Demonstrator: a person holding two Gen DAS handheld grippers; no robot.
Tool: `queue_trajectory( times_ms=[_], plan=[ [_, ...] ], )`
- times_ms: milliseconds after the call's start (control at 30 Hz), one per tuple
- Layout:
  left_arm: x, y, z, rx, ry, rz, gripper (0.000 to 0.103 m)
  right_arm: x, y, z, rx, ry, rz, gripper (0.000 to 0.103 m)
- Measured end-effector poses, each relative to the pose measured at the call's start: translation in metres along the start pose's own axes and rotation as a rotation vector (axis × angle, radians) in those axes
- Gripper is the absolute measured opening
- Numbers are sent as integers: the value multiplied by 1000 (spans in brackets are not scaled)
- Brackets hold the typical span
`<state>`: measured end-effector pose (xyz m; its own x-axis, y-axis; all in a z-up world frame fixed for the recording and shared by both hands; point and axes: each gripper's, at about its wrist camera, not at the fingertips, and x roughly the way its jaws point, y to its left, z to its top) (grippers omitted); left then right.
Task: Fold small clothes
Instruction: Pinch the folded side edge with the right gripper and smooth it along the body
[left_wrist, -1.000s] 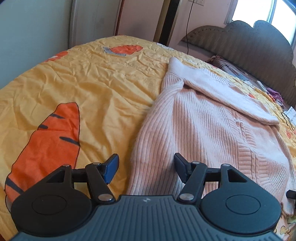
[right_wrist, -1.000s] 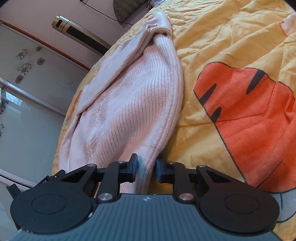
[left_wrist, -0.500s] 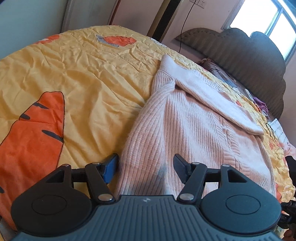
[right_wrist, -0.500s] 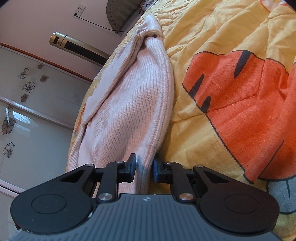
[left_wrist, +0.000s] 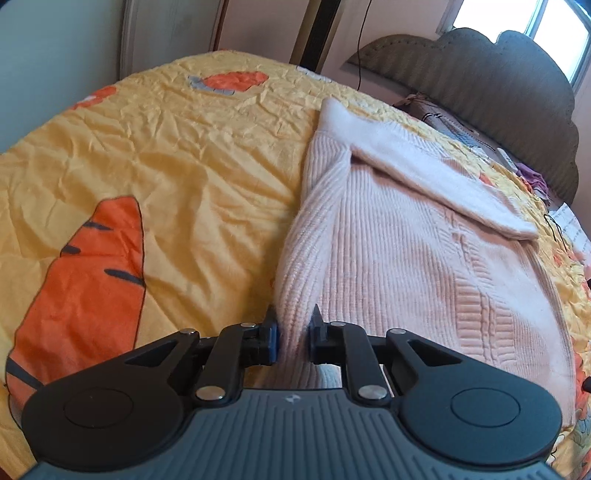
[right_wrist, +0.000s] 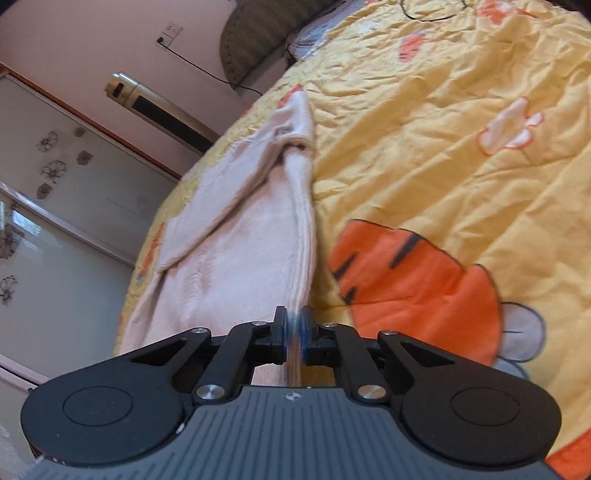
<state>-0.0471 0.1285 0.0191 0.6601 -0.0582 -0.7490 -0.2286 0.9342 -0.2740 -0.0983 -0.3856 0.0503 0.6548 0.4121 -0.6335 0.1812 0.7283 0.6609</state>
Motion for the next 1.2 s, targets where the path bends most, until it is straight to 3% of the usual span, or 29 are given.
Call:
queue_trajectory(
  times_ms=[100,167,200,233,300,367,567,600,633,667,833,933,1000,1067,1167,1200],
  plan=[
    [-1,1,-2,1,-7,-19,16,7,-22,-11,45,-2,-48,6],
    [-3,2,-1,8,7,-55,22,10,-36,-19,132,-22,5,15],
    [-2,3,-1,6,19,-68,26,11,-42,-22,179,-14,28,28],
    [-2,4,-2,0,31,-79,36,13,-46,-23,209,-3,58,47],
    [-2,4,-6,-9,34,-95,48,15,-49,-26,224,-6,127,51],
    [-4,0,-9,-10,27,-109,55,21,-46,-25,225,23,150,51],
    [1,-5,-13,8,25,-150,54,59,-18,-30,136,193,185,52],
    [1,-6,-12,14,26,-137,47,63,-14,-34,122,204,188,46],
    [3,-7,-10,9,43,-120,12,66,-13,-36,122,205,180,21],
    [4,-5,-7,-8,61,-129,12,69,-14,-38,126,211,161,14],
    [-26,-15,3,20,-2,-183,12,41,2,-26,27,150,146,12],
    [-18,-15,-1,49,28,-155,12,15,5,-6,-27,132,106,12],
    [-2,-5,-7,22,82,-120,12,21,-1,-8,-36,179,59,12],
    [-1,-2,-11,18,82,-127,13,35,-8,-17,-37,218,26,12],
    [-5,-3,-11,54,72,-136,22,41,-11,-24,0,180,48,13],
    [-5,-2,-11,60,84,-136,26,40,-11,-25,14,168,61,20]
  ],
)
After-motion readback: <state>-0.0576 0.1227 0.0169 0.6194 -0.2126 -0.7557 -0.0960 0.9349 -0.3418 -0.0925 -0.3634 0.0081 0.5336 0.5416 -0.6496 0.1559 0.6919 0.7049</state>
